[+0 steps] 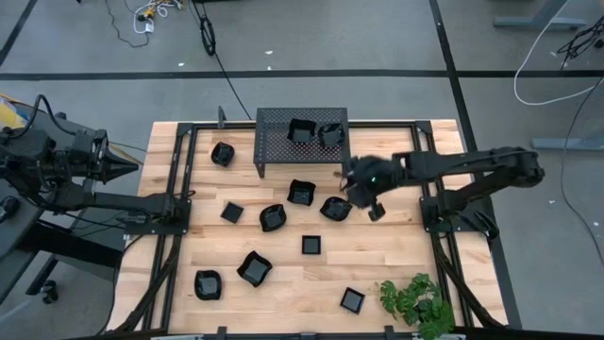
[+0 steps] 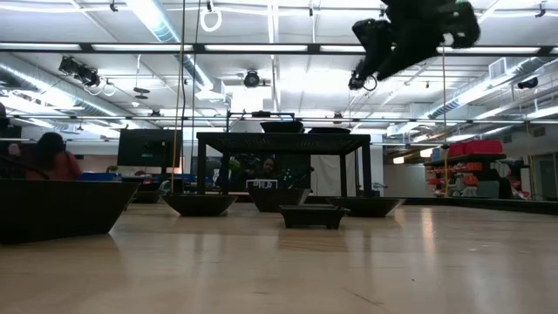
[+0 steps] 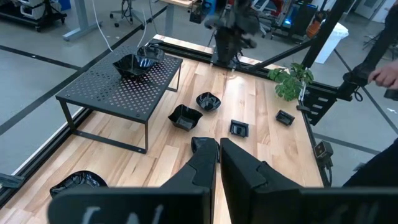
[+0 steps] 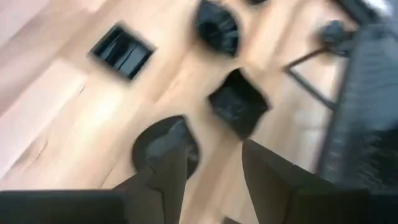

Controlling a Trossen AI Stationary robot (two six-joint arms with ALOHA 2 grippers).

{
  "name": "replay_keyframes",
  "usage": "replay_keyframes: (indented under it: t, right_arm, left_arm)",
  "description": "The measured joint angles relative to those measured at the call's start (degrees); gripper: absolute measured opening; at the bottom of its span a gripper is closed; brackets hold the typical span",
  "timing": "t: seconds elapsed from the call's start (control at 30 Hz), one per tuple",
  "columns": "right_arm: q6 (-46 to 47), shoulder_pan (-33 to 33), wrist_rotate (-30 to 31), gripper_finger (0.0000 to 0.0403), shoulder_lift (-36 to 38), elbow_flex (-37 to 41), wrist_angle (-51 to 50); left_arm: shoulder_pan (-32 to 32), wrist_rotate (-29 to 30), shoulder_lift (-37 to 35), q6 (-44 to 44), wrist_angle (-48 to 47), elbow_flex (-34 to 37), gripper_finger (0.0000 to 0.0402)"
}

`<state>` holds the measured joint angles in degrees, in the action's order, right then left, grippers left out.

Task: Pick & Place Mini shaped plates
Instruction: Stack the leaf shaped plate on top of the other leaf shaped plate on the shelf

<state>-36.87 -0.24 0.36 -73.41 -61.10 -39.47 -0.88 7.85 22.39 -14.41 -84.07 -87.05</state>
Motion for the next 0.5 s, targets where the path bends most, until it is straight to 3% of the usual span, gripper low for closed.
replay_keyframes:
  t: [0.5]
  right_arm:
    - [-1.1,4.2,0.2,0.0155,-14.6,5.0,2.7]
  left_arm:
    - [0.0,0.0,0.0,0.0,0.0,0.0,0.0025]
